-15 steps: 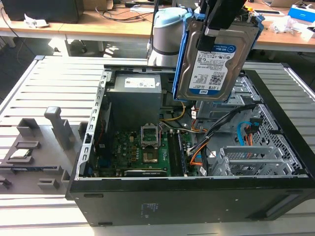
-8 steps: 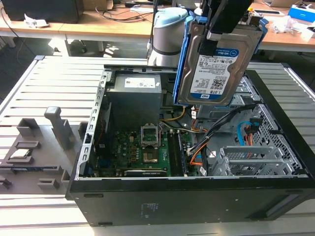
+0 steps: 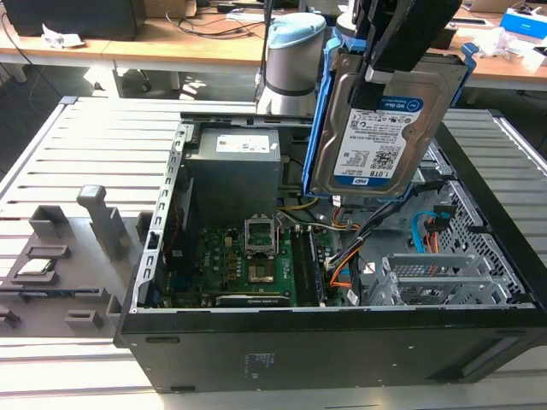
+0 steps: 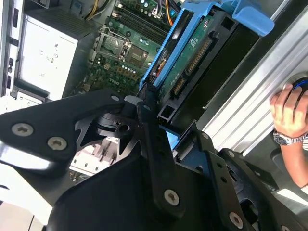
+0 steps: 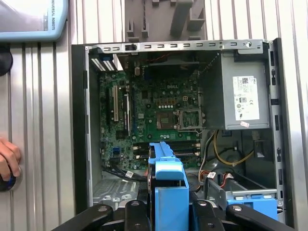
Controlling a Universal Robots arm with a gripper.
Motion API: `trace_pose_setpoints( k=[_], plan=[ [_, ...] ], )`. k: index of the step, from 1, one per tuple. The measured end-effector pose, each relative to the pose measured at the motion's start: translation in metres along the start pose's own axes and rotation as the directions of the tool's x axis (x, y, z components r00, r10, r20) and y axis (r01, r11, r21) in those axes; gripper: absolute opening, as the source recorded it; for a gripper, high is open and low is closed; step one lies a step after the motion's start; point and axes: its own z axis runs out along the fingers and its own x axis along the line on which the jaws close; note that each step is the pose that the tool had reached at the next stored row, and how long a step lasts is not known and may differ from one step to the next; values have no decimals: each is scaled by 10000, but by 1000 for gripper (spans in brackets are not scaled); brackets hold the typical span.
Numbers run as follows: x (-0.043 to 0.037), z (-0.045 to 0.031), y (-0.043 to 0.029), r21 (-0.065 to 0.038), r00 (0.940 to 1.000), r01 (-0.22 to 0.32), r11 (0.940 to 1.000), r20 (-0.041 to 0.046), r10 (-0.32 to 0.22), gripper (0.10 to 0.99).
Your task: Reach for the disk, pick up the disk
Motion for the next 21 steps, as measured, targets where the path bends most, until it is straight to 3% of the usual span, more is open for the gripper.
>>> trace_pose_setpoints(
  k=[21],
  plan=[
    [332, 1, -18, 0, 10000, 0, 10000, -1, 0, 369]
  ],
)
